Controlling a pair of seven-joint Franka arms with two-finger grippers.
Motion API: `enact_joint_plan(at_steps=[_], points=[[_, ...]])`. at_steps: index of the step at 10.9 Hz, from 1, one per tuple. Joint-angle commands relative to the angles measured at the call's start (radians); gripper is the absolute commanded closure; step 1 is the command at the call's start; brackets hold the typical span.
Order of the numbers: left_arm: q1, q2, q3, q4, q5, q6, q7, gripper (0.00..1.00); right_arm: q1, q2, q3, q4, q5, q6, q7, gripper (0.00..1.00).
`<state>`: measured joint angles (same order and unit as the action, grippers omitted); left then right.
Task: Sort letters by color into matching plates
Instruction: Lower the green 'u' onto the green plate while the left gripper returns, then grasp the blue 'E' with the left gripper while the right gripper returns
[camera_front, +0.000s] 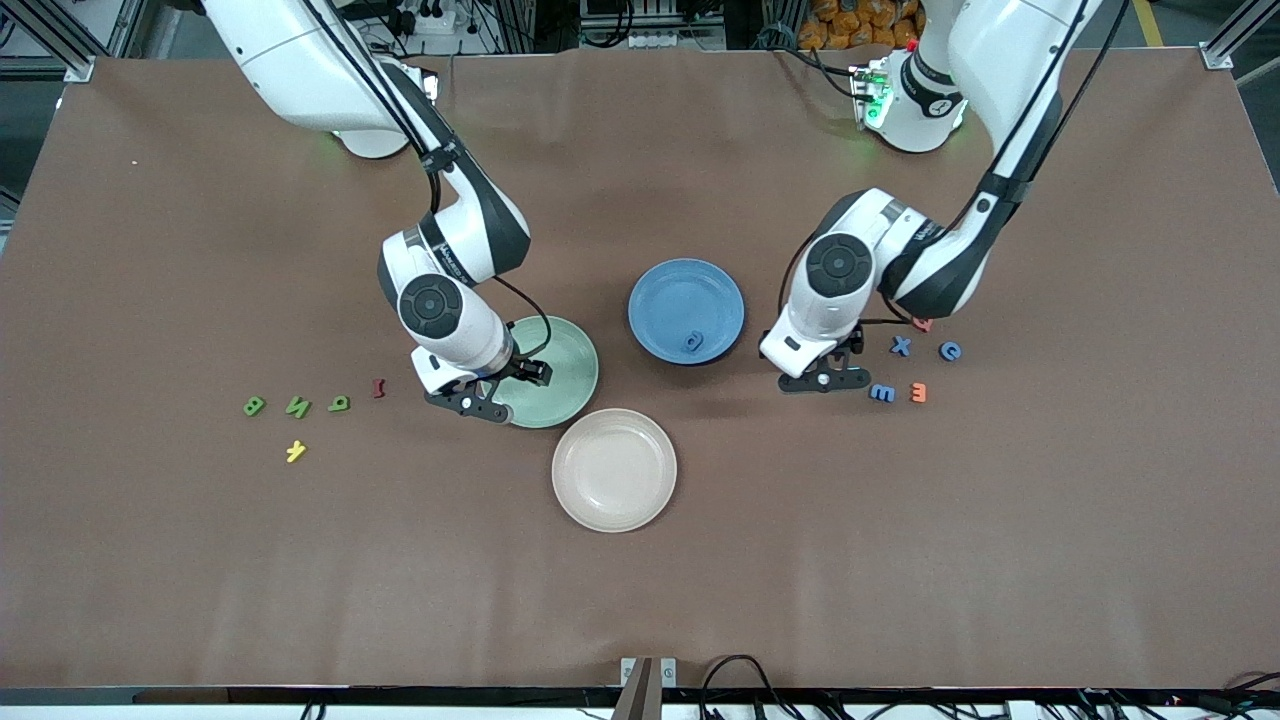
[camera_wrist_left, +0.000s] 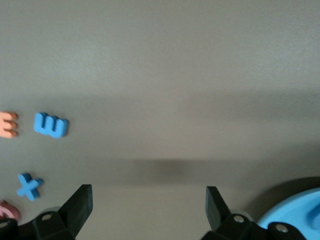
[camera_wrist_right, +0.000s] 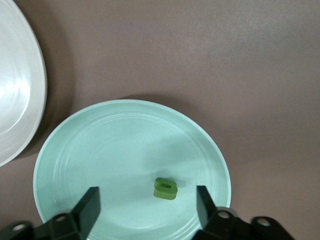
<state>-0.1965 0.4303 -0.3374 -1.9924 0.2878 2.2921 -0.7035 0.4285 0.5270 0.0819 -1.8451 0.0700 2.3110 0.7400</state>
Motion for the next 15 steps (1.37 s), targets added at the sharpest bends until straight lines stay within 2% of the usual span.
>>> enact_joint_plan(at_steps=[1, 4, 7, 9, 15], points=[[0.115, -0.064, -0.014, -0.149, 0.022, 0.175, 0.189, 0.00, -0.007, -0.021, -0.005, -0.009, -0.012, -0.005, 0.009, 0.00], [0.138, -0.062, -0.012, -0.183, 0.027, 0.227, 0.230, 0.00, -0.060, -0.028, -0.014, -0.011, -0.015, -0.025, -0.091, 0.00], [0.198, -0.050, -0.012, -0.212, 0.112, 0.300, 0.269, 0.00, -0.135, -0.042, -0.039, -0.011, -0.015, -0.053, -0.197, 0.00], [0.253, -0.036, -0.015, -0.218, 0.113, 0.336, 0.346, 0.00, -0.175, -0.041, -0.051, -0.014, -0.018, -0.055, -0.226, 0.00], [0.282, -0.006, -0.017, -0.220, 0.113, 0.386, 0.403, 0.00, -0.333, -0.027, -0.074, -0.011, -0.042, -0.041, -0.364, 0.00]])
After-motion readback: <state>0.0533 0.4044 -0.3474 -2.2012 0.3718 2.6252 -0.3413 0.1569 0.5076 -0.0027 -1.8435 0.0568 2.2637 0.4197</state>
